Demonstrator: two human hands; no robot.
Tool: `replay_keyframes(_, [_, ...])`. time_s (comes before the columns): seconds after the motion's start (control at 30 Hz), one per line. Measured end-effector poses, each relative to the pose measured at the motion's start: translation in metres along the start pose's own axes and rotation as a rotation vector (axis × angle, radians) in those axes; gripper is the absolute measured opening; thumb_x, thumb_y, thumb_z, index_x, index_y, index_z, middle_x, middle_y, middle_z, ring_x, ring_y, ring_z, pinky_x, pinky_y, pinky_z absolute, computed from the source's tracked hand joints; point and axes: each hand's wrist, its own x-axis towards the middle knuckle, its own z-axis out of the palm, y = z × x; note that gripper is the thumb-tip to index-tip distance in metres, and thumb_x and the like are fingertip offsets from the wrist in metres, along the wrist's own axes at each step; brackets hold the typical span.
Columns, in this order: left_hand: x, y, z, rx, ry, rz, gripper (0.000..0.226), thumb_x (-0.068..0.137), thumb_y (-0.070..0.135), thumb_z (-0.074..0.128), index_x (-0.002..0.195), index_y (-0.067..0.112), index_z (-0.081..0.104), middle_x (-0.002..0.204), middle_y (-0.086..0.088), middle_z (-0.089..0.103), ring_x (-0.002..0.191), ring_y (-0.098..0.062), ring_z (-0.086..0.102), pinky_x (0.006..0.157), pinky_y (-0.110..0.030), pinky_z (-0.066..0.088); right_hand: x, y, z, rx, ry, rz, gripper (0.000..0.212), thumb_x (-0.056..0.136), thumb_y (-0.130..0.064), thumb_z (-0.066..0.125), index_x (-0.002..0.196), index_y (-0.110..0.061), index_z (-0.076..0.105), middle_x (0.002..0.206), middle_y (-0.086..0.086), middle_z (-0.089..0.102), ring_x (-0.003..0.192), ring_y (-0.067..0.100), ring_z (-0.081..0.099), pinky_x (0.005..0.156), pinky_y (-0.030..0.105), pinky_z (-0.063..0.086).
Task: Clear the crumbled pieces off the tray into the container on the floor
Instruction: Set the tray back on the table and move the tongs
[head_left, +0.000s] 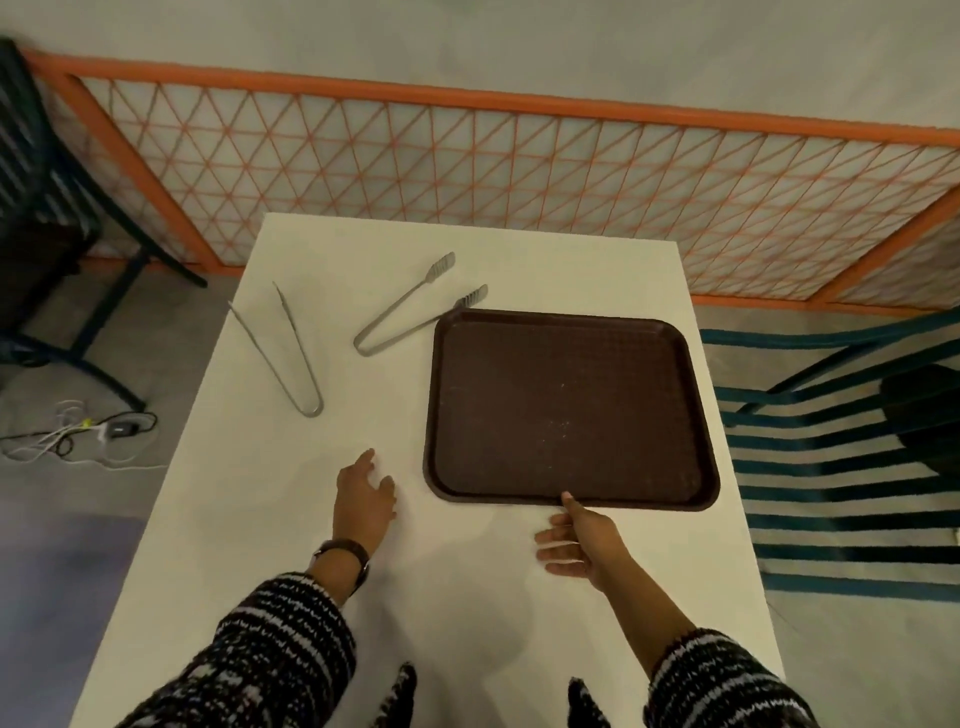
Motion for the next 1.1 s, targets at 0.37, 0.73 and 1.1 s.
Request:
replay_keyframes(0.37, [0.057, -0.020, -0.084, -0.059, 0.127, 0.001, 0.046, 0.083, 0.017, 0.050, 0.129, 0.018, 0.050, 0.133, -0.015, 0.047, 0.109, -0.036, 0.057, 0.095, -0.051, 0.048, 0.002, -0.102, 0.170, -0.331, -0.160, -0.298, 0.024, 0.098, -0.032, 0.045, 0.098, -0.008, 0.049, 0.070, 0.012, 0.060, 0.050, 0.023, 0.058, 0.046, 0.028, 0.050])
replay_keyframes(0.73, [0.050, -0.034, -0.129, -0.329, 0.258, -0.092, 0.037, 0.090, 0.006, 0.050, 0.124, 0.021, 0.052, 0.130, -0.007, 0.046, 0.102, -0.032, 0.061, 0.094, -0.044, 0.049, 0.050, -0.178, 0.306, -0.693, -0.022, -0.356, 0.059, 0.089, -0.043, 0.056, 0.132, -0.007, 0.038, 0.091, 0.014, 0.059, 0.058, 0.027, 0.062, 0.036, 0.028, 0.051])
replay_keyframes(1.1, [0.052, -0.048, -0.148, -0.411, 0.262, -0.179, 0.035, 0.079, 0.016, 0.052, 0.111, 0.030, 0.053, 0.126, -0.006, 0.050, 0.106, -0.038, 0.059, 0.093, -0.048, 0.050, 0.036, -0.080, 0.294, -1.095, 0.189, -0.519, 0.069, 0.083, -0.057, 0.054, 0.128, -0.005, 0.043, 0.129, 0.015, 0.040, 0.105, 0.038, 0.057, 0.088, 0.043, 0.051])
